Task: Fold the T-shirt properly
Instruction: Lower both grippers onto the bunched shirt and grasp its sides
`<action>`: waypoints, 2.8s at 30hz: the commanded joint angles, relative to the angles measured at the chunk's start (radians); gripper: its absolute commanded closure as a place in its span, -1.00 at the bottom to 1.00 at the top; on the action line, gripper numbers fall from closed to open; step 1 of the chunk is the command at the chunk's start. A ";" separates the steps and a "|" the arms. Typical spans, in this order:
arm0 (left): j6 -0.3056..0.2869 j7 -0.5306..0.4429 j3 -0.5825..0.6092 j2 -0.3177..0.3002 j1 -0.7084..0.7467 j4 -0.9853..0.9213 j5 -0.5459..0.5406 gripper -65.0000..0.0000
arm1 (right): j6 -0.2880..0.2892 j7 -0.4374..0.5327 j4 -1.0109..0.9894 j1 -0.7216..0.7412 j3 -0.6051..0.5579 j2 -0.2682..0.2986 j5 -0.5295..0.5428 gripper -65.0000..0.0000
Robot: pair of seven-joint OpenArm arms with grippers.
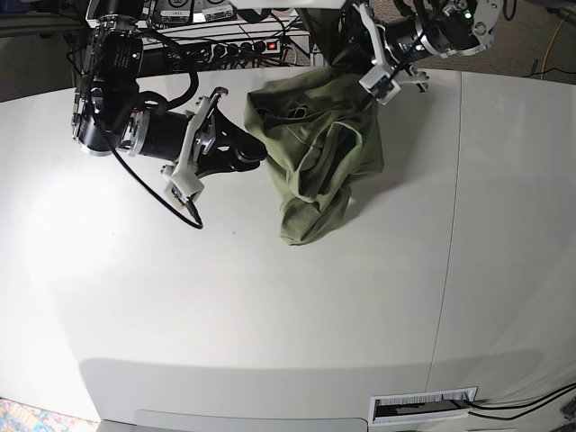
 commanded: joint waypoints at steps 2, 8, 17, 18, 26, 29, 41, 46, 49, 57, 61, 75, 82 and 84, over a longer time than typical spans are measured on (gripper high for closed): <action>-0.004 -0.054 -0.001 -0.003 0.005 -0.020 -0.003 1.00 | 0.004 0.021 0.017 0.011 0.004 0.008 0.021 0.60; -0.032 -0.098 -0.001 0.047 -0.009 -0.112 -0.002 1.00 | 0.004 0.021 0.017 0.011 0.004 0.008 0.021 0.60; -0.046 -0.126 -0.002 0.097 -0.122 -0.194 0.099 1.00 | 0.004 0.021 0.017 0.011 0.004 0.008 0.021 0.60; -0.039 -0.127 -0.002 0.097 -0.140 -0.210 0.109 1.00 | 0.004 0.021 0.017 0.011 0.004 0.008 0.021 0.60; -0.025 -0.189 -0.002 0.096 -0.286 -0.408 0.192 1.00 | 0.004 0.021 0.017 0.011 0.004 0.008 0.021 0.60; -0.025 -0.196 -0.002 0.096 -0.339 -0.470 0.256 1.00 | 0.004 0.021 0.017 0.011 0.004 0.008 0.021 0.60; -0.027 -0.226 -0.002 0.069 -0.431 -0.549 0.366 1.00 | 0.004 0.186 0.017 0.029 0.001 -0.009 -0.232 0.60; -0.034 -0.214 -0.002 0.069 -0.431 -0.548 0.367 1.00 | 0.004 0.278 0.003 0.064 -0.020 -0.034 -0.323 0.60; -0.034 -0.214 -0.002 0.069 -0.431 -0.548 0.367 1.00 | 0.004 0.327 -0.048 0.102 -0.086 -0.034 -0.396 0.60; -0.034 -0.211 -0.002 0.069 -0.431 -0.548 0.367 1.00 | 0.004 0.388 -0.205 0.243 -0.209 -0.076 -0.517 0.40; -0.034 -0.211 -0.002 0.069 -0.431 -0.548 0.367 1.00 | 0.004 0.386 -0.226 0.283 -0.207 -0.135 -0.521 0.29; -0.034 -0.203 -0.002 0.069 -0.431 -0.548 0.367 1.00 | 0.004 0.443 -0.283 0.308 -0.207 -0.180 -0.658 0.29; -0.034 -0.203 -0.002 0.069 -0.431 -0.548 0.367 1.00 | 0.004 0.481 -0.285 0.308 -0.207 -0.180 -0.700 0.29; -0.034 -0.203 -0.002 0.069 -0.431 -0.548 0.367 1.00 | 0.004 0.480 -0.288 0.307 -0.207 -0.180 -0.710 0.29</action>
